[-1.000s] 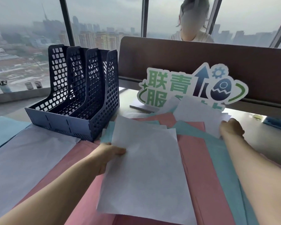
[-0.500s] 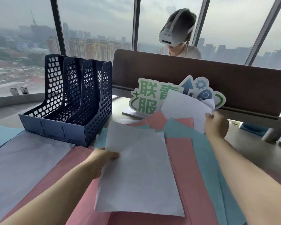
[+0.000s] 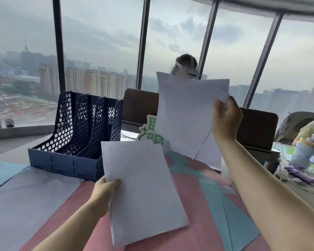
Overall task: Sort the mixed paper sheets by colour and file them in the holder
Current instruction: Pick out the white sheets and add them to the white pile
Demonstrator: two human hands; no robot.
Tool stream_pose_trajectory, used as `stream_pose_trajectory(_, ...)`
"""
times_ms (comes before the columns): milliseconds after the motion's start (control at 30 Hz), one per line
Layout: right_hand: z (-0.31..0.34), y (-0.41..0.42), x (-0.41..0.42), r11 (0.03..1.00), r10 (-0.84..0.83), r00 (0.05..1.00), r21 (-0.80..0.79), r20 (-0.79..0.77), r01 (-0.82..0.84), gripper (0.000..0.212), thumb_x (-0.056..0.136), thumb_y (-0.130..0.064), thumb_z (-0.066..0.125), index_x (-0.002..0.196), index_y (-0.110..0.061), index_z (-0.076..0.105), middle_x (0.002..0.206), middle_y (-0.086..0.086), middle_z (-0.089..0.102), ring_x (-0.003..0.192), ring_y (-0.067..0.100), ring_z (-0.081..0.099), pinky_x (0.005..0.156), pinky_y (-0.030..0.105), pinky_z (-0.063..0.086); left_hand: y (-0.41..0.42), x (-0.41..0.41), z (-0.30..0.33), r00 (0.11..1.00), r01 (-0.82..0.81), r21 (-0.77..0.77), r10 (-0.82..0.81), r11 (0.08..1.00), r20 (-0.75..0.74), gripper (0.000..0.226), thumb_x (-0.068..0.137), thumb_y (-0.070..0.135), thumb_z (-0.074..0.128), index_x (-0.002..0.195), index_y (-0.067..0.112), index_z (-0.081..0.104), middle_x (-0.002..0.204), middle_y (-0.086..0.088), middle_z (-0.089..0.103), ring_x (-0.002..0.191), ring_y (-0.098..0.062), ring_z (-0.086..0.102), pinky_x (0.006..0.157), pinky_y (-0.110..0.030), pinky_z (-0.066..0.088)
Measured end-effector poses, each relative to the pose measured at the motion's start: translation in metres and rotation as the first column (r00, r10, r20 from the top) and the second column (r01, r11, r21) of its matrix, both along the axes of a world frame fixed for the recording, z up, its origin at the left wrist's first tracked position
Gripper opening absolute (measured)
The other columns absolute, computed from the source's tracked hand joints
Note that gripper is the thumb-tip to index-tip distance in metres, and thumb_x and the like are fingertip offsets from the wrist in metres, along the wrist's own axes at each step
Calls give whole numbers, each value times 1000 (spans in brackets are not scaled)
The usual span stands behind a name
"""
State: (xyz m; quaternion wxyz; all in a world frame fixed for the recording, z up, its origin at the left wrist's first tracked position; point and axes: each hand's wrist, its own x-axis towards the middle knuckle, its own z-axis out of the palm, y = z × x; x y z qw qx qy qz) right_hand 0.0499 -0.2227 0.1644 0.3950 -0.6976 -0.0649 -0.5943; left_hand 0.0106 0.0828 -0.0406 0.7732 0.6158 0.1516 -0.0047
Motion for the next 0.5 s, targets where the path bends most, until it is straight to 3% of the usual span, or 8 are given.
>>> stream_pose_trajectory(100, 8, 13, -3, 998, 24, 998, 51, -65, -20, 31, 88, -10, 49, 65, -24, 33, 59, -9, 34, 58, 14, 29, 57, 32, 27, 12, -6, 2, 1000, -25, 1, 25, 1000, 7, 17, 89, -3, 61, 103, 5, 64, 98, -16, 71, 86, -33, 68, 73, -38, 54)
stream_pose_trajectory(167, 8, 16, -1, 996, 19, 990, 90, -140, -6, 28, 86, -11, 46, 65, -20, 31, 60, -4, 34, 61, 18, 29, 59, 34, 24, 19, -11, 0, 1000, -15, 5, 15, 1000, 3, 19, 89, -6, 57, 105, 2, 64, 93, -17, 72, 81, -33, 68, 71, -37, 54)
stream_pose_trajectory(233, 1, 15, 3, 994, 12, 972, 110, -234, 14, 17, 86, -11, 45, 70, -14, 41, 67, 3, 44, 67, 24, 39, 62, 33, 26, 25, -17, -1, 1000, 4, 0, -4, 1000, -8, 18, 90, -9, 53, 100, 1, 64, 89, -18, 72, 78, -33, 68, 67, -36, 55)
stream_pose_trajectory(367, -41, 21, 11, 995, 38, 818, 97, -574, 21, 17, 90, -15, 46, 93, -7, 61, 91, 7, 61, 83, 28, 56, 69, 25, 40, 33, -22, -1, 996, 80, -28, -81, 996, -22, 19, 93, -6, 51, 106, -2, 63, 93, -23, 72, 77, -36, 68, 65, -38, 57)
stream_pose_trajectory(433, -71, 29, 12, 995, 82, 750, 90, -657, -29, 16, 91, -15, 46, 91, -11, 62, 91, 7, 63, 86, 28, 58, 68, 29, 41, 37, -21, -3, 994, 107, -24, -107, 994, -16, 21, 94, -2, 51, 112, -3, 62, 88, -23, 71, 71, -33, 67, 59, -35, 55)
stream_pose_trajectory(500, -103, 40, 11, 997, 75, 675, 76, -734, -28, 13, 93, -11, 49, 89, -12, 61, 88, 7, 60, 83, 25, 53, 60, 28, 35, 37, -19, -6, 989, 145, -50, -146, 988, -19, 25, 95, 2, 51, 118, -2, 60, 93, -23, 72, 77, -37, 69, 62, -38, 57)
